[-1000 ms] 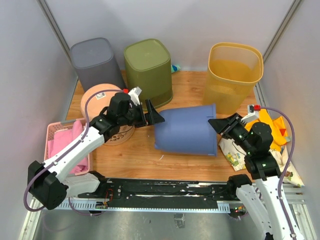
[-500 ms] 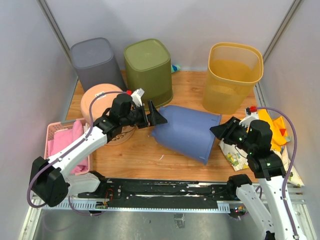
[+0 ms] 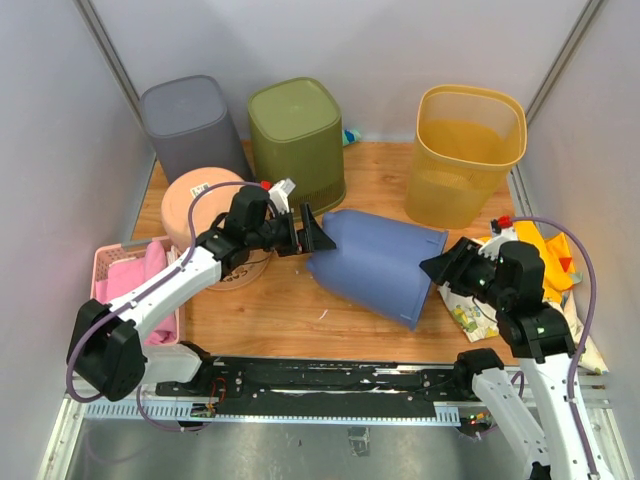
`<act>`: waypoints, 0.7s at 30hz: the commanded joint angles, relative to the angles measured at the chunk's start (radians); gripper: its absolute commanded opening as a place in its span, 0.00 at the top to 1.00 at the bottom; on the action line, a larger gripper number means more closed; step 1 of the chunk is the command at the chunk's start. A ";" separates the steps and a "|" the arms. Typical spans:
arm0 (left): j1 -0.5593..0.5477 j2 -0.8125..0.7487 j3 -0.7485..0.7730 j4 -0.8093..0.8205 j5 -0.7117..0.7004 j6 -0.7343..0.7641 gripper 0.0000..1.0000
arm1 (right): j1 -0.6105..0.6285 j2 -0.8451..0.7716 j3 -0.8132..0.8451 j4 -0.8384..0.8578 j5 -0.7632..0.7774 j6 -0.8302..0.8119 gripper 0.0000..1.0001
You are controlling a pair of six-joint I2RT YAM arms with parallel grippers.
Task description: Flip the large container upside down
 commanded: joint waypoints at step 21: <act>0.039 -0.065 -0.029 -0.174 0.074 0.256 0.05 | 0.006 -0.030 0.013 -0.078 0.029 0.007 1.00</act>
